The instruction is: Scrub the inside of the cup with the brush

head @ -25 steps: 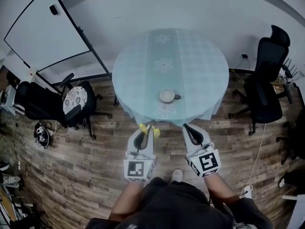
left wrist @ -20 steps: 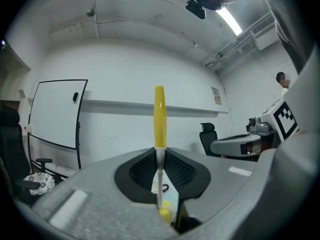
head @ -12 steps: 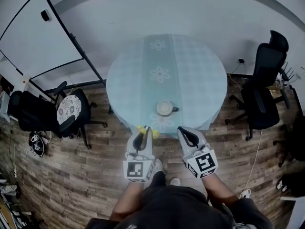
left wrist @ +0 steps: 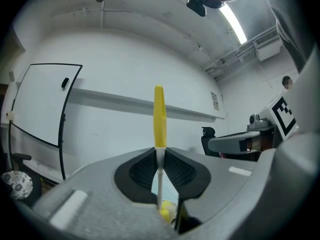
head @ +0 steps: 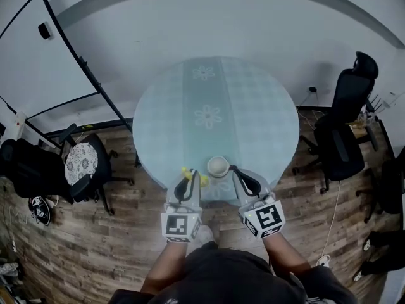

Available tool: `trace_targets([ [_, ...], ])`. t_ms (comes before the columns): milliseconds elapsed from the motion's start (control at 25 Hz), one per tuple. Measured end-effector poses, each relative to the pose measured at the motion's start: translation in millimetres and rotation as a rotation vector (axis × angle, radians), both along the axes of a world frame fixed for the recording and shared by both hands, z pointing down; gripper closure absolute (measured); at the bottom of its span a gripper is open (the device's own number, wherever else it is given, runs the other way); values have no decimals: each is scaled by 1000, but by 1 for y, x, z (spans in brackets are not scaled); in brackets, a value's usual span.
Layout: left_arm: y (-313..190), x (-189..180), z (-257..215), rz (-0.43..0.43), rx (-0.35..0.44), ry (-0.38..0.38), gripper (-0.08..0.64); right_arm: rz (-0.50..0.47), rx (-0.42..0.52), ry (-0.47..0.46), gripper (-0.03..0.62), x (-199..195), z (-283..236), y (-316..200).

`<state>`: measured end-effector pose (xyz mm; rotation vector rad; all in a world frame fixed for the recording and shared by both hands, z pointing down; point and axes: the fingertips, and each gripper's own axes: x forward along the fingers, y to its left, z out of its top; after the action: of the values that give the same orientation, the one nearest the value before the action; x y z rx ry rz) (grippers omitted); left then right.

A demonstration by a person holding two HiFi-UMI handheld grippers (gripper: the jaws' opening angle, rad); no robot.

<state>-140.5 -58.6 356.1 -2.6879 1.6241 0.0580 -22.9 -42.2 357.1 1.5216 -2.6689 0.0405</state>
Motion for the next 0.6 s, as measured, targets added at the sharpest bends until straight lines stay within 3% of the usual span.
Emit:
trace_targets([
  [320, -55, -11, 8, 71, -8, 12, 522, 65, -27, 71, 591, -15, 24, -46],
  [600, -89, 7, 18, 89, -27, 14, 522, 68, -50, 88, 591, -4, 36, -76],
])
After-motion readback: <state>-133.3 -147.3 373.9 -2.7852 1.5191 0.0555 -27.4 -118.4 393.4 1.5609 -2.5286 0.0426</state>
